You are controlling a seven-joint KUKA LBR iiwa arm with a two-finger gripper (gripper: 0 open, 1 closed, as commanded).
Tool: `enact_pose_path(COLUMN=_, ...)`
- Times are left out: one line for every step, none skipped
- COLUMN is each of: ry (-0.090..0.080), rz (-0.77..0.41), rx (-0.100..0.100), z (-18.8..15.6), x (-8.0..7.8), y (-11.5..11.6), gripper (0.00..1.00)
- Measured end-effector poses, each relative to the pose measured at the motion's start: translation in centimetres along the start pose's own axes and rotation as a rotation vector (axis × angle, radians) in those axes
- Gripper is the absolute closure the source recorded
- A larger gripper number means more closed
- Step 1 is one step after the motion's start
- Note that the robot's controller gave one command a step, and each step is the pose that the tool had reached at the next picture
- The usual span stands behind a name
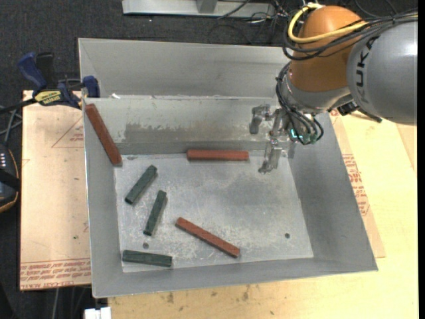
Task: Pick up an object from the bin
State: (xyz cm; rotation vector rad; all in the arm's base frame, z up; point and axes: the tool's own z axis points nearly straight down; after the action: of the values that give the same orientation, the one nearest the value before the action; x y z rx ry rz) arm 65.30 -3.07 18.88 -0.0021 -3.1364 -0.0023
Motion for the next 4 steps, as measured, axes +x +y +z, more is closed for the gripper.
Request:
enact_pose_path(ry=-0.007, rz=-0.001, rx=0.001, z=-0.5, x=-0.2, y=0.0, gripper=0.00)
enact_pose_path(ry=-0.013, rz=-0.048, rx=0.001, z=5.5, x=0.1, y=3.8, gripper=0.00)
enact_pose_path(ry=-0.014, rz=-0.015, rx=0.000, z=11.6, x=-0.6, y=3.8, gripper=1.00)
enact_pose_path(ry=-0.014, rz=-0.015, rx=0.000, z=11.6, x=-0.6, y=3.8, gripper=1.00)
